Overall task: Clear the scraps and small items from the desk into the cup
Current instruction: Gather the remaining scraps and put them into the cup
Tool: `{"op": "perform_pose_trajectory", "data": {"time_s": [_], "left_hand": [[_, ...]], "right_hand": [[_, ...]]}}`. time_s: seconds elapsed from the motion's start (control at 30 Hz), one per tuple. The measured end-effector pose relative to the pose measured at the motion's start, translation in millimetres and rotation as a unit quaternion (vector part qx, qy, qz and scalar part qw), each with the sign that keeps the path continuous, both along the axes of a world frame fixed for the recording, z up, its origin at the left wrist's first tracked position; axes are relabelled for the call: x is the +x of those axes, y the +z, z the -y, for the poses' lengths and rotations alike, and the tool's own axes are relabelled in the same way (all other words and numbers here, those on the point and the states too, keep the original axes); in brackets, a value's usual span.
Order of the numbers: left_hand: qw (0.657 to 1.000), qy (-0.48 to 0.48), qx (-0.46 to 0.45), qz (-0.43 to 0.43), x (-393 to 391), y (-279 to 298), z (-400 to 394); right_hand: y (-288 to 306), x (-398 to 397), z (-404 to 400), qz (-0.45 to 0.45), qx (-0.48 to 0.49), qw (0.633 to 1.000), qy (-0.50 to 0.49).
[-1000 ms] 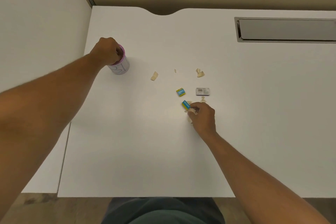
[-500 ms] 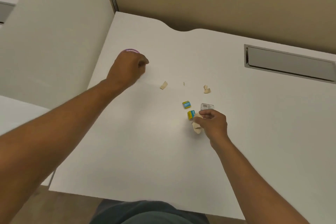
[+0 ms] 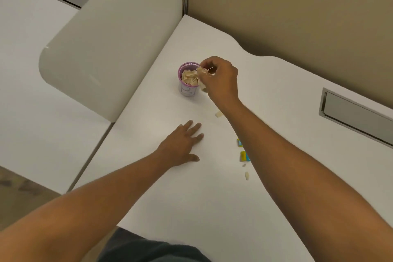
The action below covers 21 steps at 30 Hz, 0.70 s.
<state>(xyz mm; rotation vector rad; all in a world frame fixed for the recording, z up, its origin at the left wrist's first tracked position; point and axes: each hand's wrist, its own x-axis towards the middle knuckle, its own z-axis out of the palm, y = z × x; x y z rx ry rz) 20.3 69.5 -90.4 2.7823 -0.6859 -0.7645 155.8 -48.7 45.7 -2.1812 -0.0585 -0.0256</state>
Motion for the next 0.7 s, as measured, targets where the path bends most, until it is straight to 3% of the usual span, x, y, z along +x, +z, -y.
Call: {"op": "perform_pose_trajectory", "data": {"time_s": [0.13,0.37,0.5,0.63,0.7], "left_hand": [[1.000,0.000,-0.014,-0.002,2,-5,-1],[0.999,0.017,-0.042,0.001,1,-12,-2],[0.999,0.021,-0.048,-0.003,1,-12,-3],[0.998,0.021,-0.051,-0.002,1,-8,-4],[0.998,0.026,-0.051,-0.001,0,-6,-4]], "right_hand": [[-27,33,-21,0.033,-0.138,0.987,0.080],[-43,54,-24,0.013,-0.317,0.922,0.221],[-27,57,-23,0.004,-0.315,0.919,0.239],[-14,52,19,0.024,-0.178,0.974,0.141],[-20,38,68,0.005,-0.153,0.985,0.083]]}}
